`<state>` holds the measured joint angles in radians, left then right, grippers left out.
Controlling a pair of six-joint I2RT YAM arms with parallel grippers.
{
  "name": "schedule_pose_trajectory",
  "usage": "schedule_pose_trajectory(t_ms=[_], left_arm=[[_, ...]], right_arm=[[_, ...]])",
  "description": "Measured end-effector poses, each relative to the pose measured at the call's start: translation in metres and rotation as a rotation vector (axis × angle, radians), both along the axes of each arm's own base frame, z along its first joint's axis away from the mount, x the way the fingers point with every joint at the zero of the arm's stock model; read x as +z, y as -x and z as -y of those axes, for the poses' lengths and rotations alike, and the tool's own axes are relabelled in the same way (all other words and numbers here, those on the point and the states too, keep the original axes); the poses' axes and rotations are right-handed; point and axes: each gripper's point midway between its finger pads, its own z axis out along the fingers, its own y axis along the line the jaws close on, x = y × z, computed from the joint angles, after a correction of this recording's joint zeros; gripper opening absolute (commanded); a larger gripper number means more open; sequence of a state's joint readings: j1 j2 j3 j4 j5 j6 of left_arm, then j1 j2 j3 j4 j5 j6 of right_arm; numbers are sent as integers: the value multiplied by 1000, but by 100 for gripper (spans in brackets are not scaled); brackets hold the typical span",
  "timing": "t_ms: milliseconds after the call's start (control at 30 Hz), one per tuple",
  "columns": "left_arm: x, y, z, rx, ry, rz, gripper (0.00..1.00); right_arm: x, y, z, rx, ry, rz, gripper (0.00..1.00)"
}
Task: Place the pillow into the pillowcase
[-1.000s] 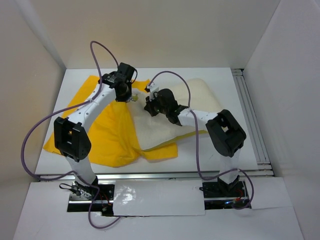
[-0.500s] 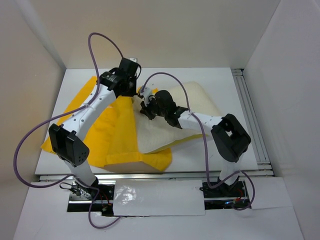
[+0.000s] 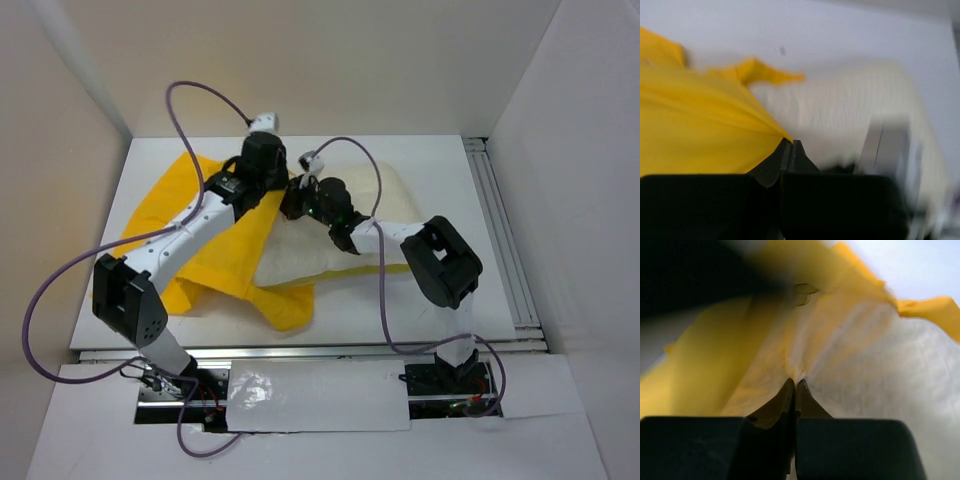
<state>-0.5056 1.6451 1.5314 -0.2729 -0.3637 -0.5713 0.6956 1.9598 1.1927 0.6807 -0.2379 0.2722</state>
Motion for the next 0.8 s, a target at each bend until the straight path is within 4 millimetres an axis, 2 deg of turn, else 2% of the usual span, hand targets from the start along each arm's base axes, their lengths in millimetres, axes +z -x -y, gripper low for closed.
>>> schedule_pose_trajectory(t_ms=[33, 67, 167, 233, 300, 367, 533, 633, 733, 767, 800], left_arm=[[-7, 11, 8, -50, -3, -36, 0], [-25, 33, 18, -113, -57, -93, 0], [-80, 96, 58, -306, -131, -247, 0], [-108, 124, 75, -381, -151, -306, 0], [-121, 140, 82, -429, -151, -338, 0], [-123, 143, 87, -449, -130, -333, 0], [-113, 141, 108, -514, -85, -311, 0], [-108, 124, 133, -546, -75, -303, 0], [-114, 104, 148, -552, -102, -316, 0], [-118, 97, 151, -549, -108, -325, 1], [-121, 90, 153, -550, -115, -333, 12]], right_arm=[[4, -8, 4, -44, -43, -38, 0], [8, -25, 14, -113, -106, -97, 0], [15, -78, 70, -325, -251, -200, 0], [12, -99, 100, -415, -305, -252, 0], [6, -111, 117, -472, -345, -286, 0], [4, -115, 121, -488, -379, -305, 0], [5, -114, 110, -459, -475, -298, 0], [-3, -118, 105, -452, -523, -287, 0], [-13, -128, 107, -475, -537, -281, 16], [-15, -132, 110, -484, -541, -280, 34], [-17, -136, 114, -492, -545, -285, 43]])
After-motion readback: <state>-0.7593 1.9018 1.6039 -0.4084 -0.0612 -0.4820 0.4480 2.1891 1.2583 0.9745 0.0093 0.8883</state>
